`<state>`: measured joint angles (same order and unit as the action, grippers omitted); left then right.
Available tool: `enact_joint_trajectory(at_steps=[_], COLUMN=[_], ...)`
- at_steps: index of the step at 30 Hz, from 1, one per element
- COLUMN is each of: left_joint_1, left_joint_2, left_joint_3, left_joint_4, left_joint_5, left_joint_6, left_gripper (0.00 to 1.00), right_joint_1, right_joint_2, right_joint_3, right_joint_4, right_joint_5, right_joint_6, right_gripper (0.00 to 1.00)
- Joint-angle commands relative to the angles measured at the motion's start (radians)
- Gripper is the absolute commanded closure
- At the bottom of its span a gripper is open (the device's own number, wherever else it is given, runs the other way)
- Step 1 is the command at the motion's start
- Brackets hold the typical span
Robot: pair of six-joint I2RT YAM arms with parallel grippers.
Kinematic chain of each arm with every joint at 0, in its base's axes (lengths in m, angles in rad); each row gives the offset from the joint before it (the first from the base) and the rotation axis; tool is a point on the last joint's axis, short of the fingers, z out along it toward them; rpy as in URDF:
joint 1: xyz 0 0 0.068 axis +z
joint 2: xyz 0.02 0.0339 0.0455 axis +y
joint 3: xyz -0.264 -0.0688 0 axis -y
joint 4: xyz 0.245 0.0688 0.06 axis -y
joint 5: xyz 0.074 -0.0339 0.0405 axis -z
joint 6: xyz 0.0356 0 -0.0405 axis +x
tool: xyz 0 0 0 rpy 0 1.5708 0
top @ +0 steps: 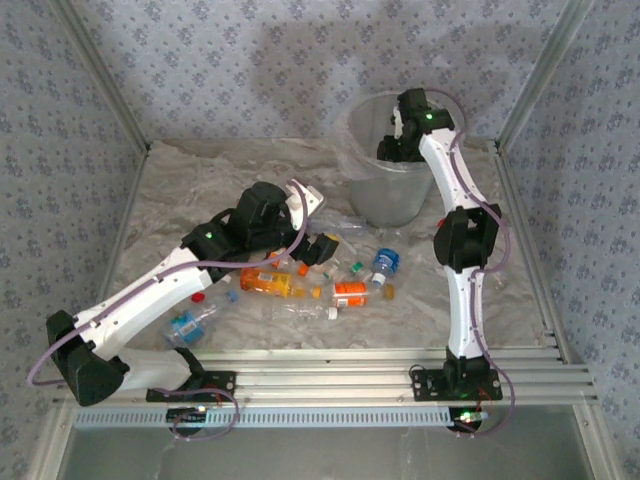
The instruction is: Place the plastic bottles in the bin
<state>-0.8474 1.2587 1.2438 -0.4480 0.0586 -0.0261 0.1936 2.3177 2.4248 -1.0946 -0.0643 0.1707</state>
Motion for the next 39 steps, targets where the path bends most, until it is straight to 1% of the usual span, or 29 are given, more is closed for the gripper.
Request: enact_joint_trajectory(at_steps=[1, 5, 8, 10, 13, 15, 16, 22, 27, 30, 39], left_joint_1=[-0.009, -0.008, -0.009, -0.009, -0.009, -0.009, -0.008, -0.009, -0.009, -0.009, -0.009], left_joint_2=[-0.003, 0.000, 0.002, 0.002, 0.004, 0.003, 0.004, 0.004, 0.001, -0.002, -0.021], left_joint_3=[0.002, 0.002, 0.004, 0.004, 0.005, 0.005, 0.005, 0.006, 0.008, 0.008, 0.008], left_joint_4=[0.019, 0.018, 0.017, 0.017, 0.015, 0.015, 0.014, 0.015, 0.014, 0.014, 0.003], left_joint_5=[0.009, 0.009, 0.007, 0.007, 0.007, 0.007, 0.007, 0.010, 0.012, 0.014, 0.015], left_joint_6=[0.016, 0.016, 0.016, 0.016, 0.014, 0.011, 0.011, 0.006, 0.005, 0.005, 0.026], left_gripper=[0.00, 0.00, 0.00, 0.00, 0.00, 0.01, 0.00, 0.00, 0.00, 0.00, 0.00], right_joint_1=[-0.006, -0.004, -0.004, -0.002, -0.003, -0.002, -0.002, -0.004, -0.008, -0.003, 0.002], right_joint_2=[0.025, 0.032, 0.032, 0.028, 0.017, 0.008, 0.001, -0.060, -0.134, -0.183, -0.382], right_joint_3=[0.031, 0.028, 0.028, 0.028, 0.028, 0.028, 0.028, 0.027, -0.002, -0.023, -0.203], right_joint_4=[-0.046, -0.042, -0.041, -0.040, -0.040, -0.038, -0.038, -0.028, 0.013, 0.045, 0.206], right_joint_5=[0.020, 0.036, 0.040, 0.042, 0.040, 0.046, 0.046, 0.046, 0.008, 0.031, 0.050], right_joint_6=[-0.008, -0.005, -0.005, -0.004, -0.004, -0.002, -0.002, 0.000, 0.018, 0.018, 0.027], right_gripper=[0.45, 0.40, 0.33, 0.23, 0.12, 0.02, 0.00, 0.00, 0.00, 0.00, 0.00])
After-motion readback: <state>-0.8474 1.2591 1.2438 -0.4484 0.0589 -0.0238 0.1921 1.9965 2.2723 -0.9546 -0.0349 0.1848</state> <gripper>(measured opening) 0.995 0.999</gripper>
